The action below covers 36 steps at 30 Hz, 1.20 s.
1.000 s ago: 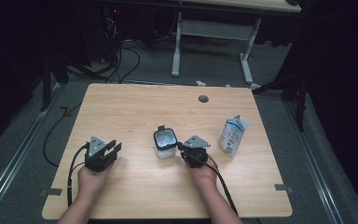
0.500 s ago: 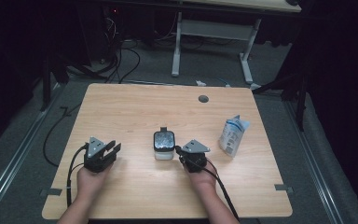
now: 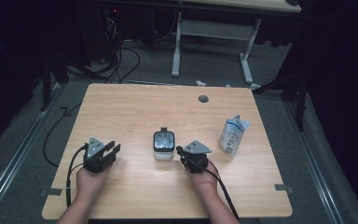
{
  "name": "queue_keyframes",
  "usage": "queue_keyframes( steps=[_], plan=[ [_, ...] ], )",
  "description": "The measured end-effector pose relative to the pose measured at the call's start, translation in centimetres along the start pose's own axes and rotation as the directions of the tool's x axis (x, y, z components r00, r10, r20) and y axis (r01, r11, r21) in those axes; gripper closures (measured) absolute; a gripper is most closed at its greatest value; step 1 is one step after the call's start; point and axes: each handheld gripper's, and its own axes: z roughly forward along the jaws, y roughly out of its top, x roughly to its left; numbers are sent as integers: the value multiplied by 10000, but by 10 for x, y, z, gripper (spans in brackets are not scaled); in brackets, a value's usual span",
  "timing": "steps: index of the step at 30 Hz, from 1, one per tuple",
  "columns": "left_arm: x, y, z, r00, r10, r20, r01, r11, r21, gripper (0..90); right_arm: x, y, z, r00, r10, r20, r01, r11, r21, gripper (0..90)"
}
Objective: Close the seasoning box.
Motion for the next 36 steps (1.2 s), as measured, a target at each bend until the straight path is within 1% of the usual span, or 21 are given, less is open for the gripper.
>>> queue_keyframes(
  steps=[2, 6, 12, 13, 18, 21, 23, 30, 32, 36],
  plan=[
    [1, 0, -1, 10000, 12, 9, -12, 10000, 18, 674, -4, -3, -3, 9999, 136, 56, -136, 9999, -25, 851],
    [3, -2, -5, 10000, 63, -16, -63, 9999, 92, 654, -12, -9, -12, 9994, 252, 243, -254, 9996, 79, 786],
    [6, -5, -11, 9998, 201, -63, -200, 9996, 206, 601, -28, -23, -31, 9957, 594, 705, -601, 9982, 72, 699],
    [6, -6, -13, 9997, 227, -68, -225, 9995, 233, 589, -31, -25, -35, 9943, 696, 812, -703, 9975, 56, 688],
    [10, -10, -20, 9991, 364, -221, -356, 9987, 352, 538, -43, -39, -57, 9879, 827, 1312, -820, 9966, -108, 642],
    [11, -12, -25, 9984, 460, -328, -447, 9982, 408, 514, -51, -46, -72, 9833, 1018, 1510, -980, 9947, -320, 613],
    [11, -13, -29, 9977, 534, -428, -516, 9978, 421, 502, -56, -51, -81, 9807, 1008, 1677, -946, 9945, -443, 606],
    [17, -16, -41, 9964, 527, -668, -504, 9981, 355, 490, -71, -68, -111, 9675, 1263, 2189, -1160, 9915, -592, 584],
    [18, -17, -43, 9957, 539, -749, -509, 9978, 417, 485, -74, -74, -117, 9643, 1351, 2279, -1258, 9905, -546, 581],
    [21, -18, -45, 9966, 363, -736, -333, 9986, 411, 475, -80, -83, -124, 9579, 1525, 2435, -1446, 9882, -499, 572]
  ],
)
